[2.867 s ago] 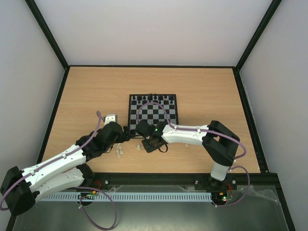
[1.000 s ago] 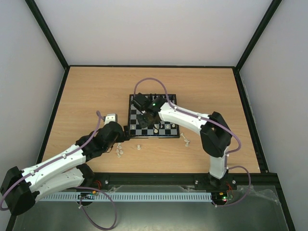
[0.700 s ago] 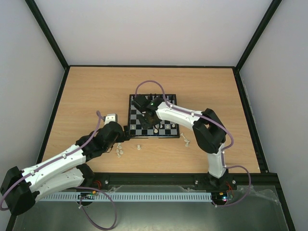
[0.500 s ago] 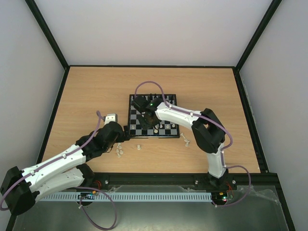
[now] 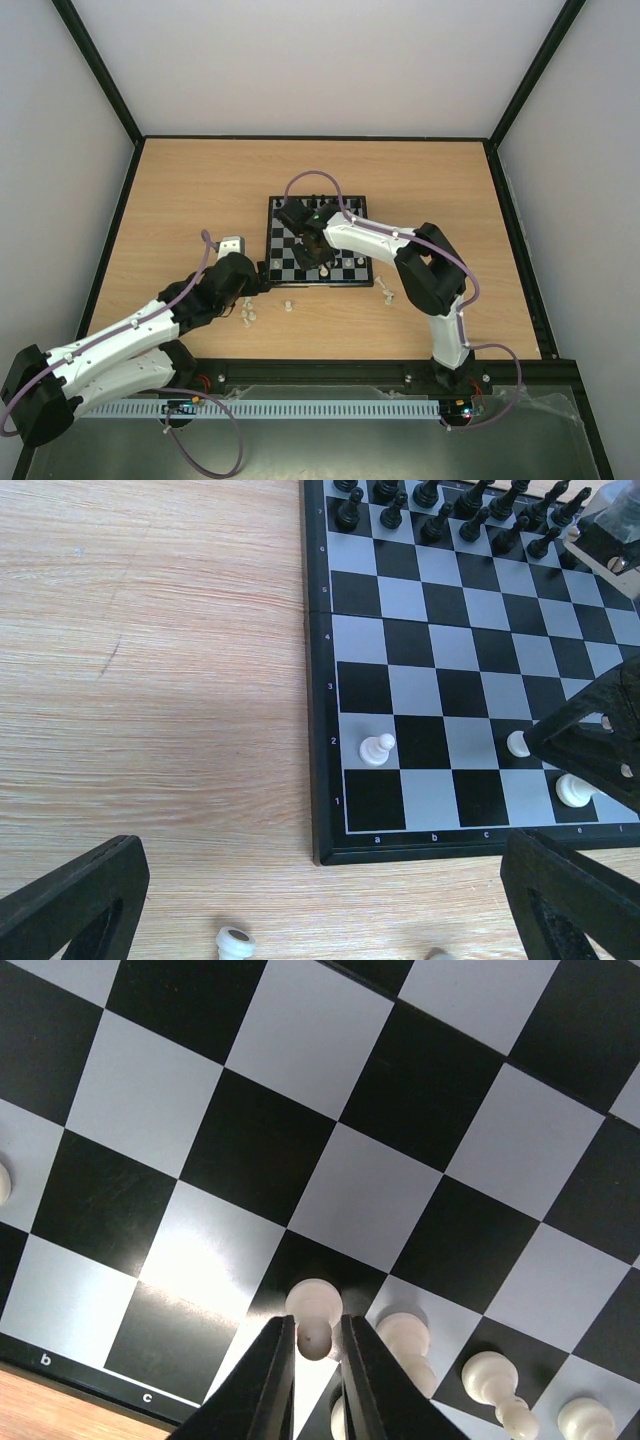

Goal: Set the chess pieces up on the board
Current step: Place the chess piece on the chessboard, then pick up the chess piece at the center of the board.

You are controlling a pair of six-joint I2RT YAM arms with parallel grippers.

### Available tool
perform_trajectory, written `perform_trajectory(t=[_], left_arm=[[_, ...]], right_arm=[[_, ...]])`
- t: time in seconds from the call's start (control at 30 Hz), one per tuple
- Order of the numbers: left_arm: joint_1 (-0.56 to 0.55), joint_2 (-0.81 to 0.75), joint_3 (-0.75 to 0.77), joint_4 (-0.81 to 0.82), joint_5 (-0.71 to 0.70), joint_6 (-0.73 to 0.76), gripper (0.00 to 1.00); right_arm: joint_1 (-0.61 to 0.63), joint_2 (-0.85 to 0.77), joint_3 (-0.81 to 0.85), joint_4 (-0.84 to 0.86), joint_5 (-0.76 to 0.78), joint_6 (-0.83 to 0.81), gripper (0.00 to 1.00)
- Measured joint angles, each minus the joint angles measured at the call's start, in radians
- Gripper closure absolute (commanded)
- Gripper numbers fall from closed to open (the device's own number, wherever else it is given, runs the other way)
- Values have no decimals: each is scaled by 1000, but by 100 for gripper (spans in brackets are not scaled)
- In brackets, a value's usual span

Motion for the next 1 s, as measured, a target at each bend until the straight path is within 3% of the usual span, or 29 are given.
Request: perform_trajectory(t=[0.37,0.63,1.0], left_arm=[[0,7,0,0,0,0,1],[0,2,0,-2,-8,-3,1],[0,-219,9,-76,-26,-34,0]], right_arm=[[1,-18,-7,1,-3,-8,70],[74,-183,-80,27,-32,0,62],[226,-180,-177,81,-114,48,57]])
